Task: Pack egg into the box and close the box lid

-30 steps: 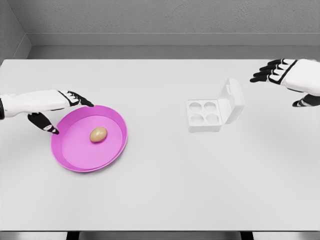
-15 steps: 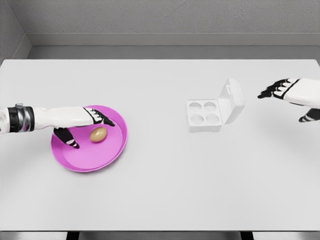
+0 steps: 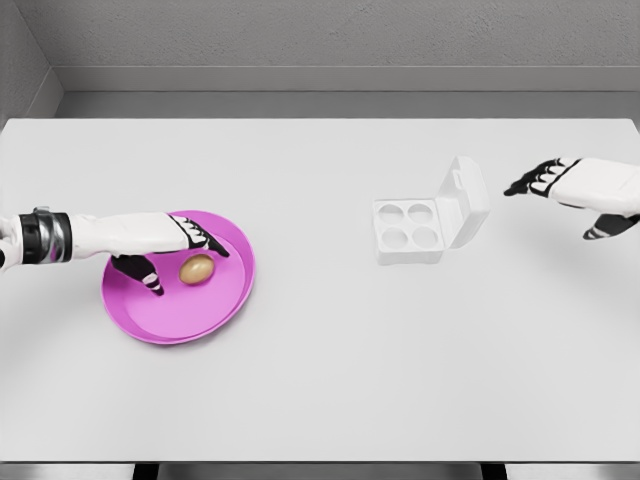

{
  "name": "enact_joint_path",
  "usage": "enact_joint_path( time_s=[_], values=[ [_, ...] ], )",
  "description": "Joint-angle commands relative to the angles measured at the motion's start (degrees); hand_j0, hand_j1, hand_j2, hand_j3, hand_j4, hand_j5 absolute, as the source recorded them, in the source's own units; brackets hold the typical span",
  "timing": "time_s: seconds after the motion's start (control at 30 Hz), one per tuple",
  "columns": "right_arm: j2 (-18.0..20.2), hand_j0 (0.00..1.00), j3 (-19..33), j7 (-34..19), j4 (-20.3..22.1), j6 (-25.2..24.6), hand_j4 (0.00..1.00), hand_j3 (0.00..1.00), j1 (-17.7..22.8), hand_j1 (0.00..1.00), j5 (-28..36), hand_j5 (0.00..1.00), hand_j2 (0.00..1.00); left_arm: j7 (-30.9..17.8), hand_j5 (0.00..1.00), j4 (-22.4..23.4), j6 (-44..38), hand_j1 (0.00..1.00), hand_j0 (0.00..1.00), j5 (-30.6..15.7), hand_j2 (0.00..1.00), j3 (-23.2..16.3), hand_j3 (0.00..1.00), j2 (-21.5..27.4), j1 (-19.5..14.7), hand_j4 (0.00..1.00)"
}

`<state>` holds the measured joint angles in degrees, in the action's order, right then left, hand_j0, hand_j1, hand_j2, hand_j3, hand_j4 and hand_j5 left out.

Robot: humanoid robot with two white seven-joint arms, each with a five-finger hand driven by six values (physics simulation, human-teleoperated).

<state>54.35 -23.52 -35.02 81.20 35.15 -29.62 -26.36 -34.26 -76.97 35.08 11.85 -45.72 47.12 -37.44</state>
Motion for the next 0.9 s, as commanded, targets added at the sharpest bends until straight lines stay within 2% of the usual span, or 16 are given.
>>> enact_joint_path(
  time_s=[0.0, 0.07, 0.3, 0.4, 0.87],
  values=[
    [-0.2, 1.00, -0.3, 0.0, -0.3, -0.2, 1.00, 1.00, 0.0, 1.00, -1.0, 1.00, 1.00, 0.2, 0.93, -0.5, -0.1, 0.93, 0.93, -0.4, 0.93, 0.0, 0.93, 0.1, 0.0, 0.93],
    [-0.3, 1.00, -0.3, 0.0, -0.3, -0.2, 1.00, 1.00, -0.3, 1.00, -1.1, 1.00, 1.00, 0.4, 0.93, -1.9, -0.1, 0.93, 0.93, -1.0, 0.93, 0.0, 0.93, 0.1, 0.0, 0.93],
    [-0.1, 1.00, -0.3, 0.0, -0.2, -0.2, 1.00, 1.00, -0.7, 1.00, -0.7, 1.00, 1.00, 0.2, 0.92, -1.9, -0.1, 0.92, 0.92, -1.7, 0.92, -0.1, 0.92, 0.1, 0.2, 0.92],
    [-0.1, 1.00, -0.4, 0.0, -0.2, -0.2, 1.00, 1.00, -0.7, 1.00, -0.6, 1.00, 1.00, 0.1, 0.85, -1.9, -0.1, 0.85, 0.85, -1.6, 0.85, -0.1, 0.85, 0.1, 0.2, 0.85],
    [0.2, 1.00, -0.4, 0.0, -0.2, -0.2, 1.00, 1.00, -0.6, 1.00, -0.8, 1.00, 1.00, 0.0, 0.84, -2.0, -0.1, 0.84, 0.84, -1.5, 0.84, -1.3, 0.84, 0.0, 0.3, 0.84]
  ],
)
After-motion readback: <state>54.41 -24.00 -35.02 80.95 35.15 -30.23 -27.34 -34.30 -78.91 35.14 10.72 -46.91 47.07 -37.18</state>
